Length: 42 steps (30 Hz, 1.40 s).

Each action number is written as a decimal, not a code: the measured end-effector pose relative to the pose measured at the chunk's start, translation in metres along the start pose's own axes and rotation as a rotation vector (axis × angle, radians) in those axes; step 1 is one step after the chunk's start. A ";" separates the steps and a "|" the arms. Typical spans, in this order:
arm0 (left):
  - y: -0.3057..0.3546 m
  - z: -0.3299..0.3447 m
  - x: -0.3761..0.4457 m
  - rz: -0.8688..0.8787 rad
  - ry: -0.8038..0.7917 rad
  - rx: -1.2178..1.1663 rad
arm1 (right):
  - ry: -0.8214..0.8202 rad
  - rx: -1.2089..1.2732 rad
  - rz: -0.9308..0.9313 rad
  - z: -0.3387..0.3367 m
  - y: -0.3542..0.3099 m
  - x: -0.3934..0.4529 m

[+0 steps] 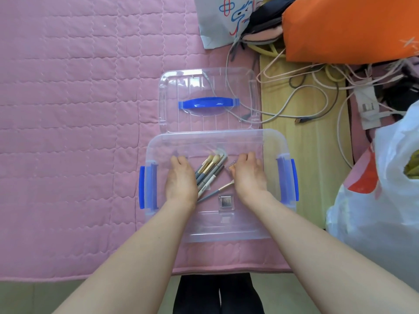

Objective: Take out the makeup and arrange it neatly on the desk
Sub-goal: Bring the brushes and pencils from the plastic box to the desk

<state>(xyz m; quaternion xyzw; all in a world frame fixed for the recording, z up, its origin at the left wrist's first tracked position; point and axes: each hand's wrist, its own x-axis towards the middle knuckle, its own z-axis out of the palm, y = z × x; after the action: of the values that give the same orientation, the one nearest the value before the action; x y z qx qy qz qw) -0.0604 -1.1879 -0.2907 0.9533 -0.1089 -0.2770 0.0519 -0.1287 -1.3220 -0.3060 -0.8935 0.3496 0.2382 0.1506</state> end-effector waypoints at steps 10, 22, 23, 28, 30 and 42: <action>0.004 0.005 -0.003 -0.004 0.040 0.120 | 0.004 0.063 -0.045 -0.003 0.005 -0.005; -0.005 0.009 -0.003 0.058 0.011 0.043 | -0.088 0.356 -0.076 -0.002 0.006 -0.008; -0.006 0.006 -0.002 0.065 0.011 -0.009 | -0.110 0.369 -0.083 -0.003 0.007 -0.008; -0.010 -0.001 -0.003 0.031 -0.007 -0.197 | -0.118 0.472 -0.071 -0.018 0.010 -0.012; -0.011 -0.003 -0.006 0.014 0.005 -0.239 | -0.133 0.516 -0.080 -0.023 0.012 -0.016; -0.015 -0.001 -0.020 0.040 -0.199 -0.354 | -0.338 0.242 -0.226 -0.019 0.017 -0.042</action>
<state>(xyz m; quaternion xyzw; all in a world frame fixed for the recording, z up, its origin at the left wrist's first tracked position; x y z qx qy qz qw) -0.0739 -1.1682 -0.2819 0.8948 -0.0822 -0.3835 0.2133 -0.1614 -1.3192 -0.2698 -0.8498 0.2430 0.3225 0.3387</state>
